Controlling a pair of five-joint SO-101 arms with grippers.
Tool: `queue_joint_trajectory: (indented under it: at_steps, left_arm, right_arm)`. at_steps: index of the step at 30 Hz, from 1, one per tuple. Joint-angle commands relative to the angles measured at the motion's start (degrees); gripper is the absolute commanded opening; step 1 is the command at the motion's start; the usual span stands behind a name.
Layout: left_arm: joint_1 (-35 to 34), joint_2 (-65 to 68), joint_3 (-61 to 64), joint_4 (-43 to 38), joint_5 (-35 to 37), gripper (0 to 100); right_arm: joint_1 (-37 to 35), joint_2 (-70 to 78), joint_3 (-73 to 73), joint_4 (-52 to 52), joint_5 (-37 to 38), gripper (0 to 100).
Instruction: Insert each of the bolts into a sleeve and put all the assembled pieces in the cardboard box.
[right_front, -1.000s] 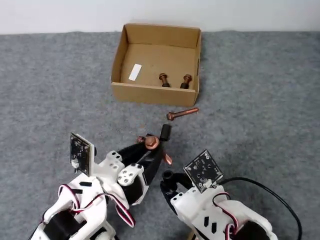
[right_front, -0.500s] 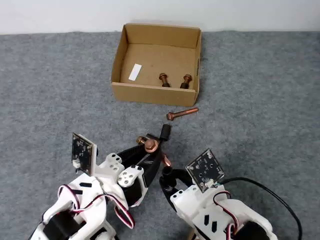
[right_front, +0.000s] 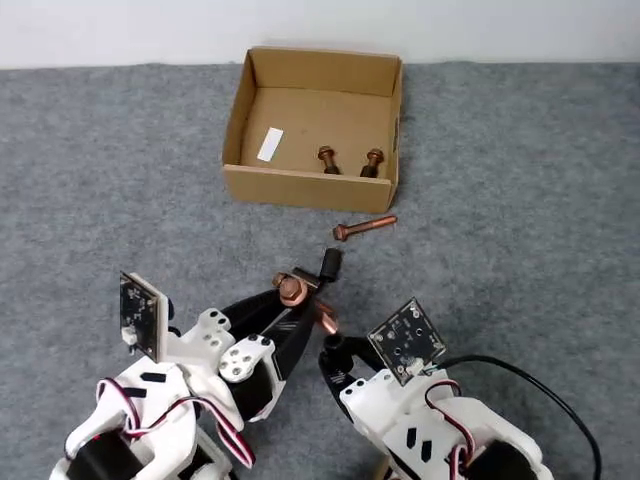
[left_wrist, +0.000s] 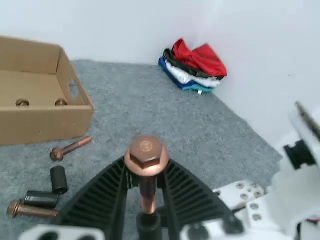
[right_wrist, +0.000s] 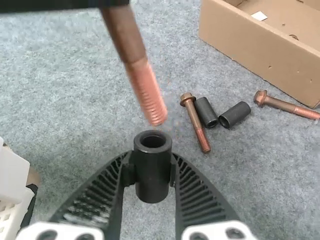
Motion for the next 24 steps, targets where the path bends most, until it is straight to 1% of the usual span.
queue_joint_trajectory:
  at_steps: [1, 11, 17, 24]
  left_arm:
    - [0.53, -0.09, -2.86, 1.41, 0.18, 0]
    - [0.70, -0.09, -0.75, 2.11, 0.18, 0]
    - [7.38, 0.00, 1.63, 2.02, 0.35, 0]
    - [7.65, 0.00, 4.44, 4.31, 0.09, 0]
  right_arm:
    - [0.57, 0.22, -0.44, -2.42, 0.62, 0.9]
    - [0.57, 0.22, -0.44, -3.03, 0.62, 0.9]
    - [0.57, 0.22, -0.44, -3.03, 0.62, 0.9]
    - [0.57, 0.22, -0.44, -3.03, 0.62, 0.9]
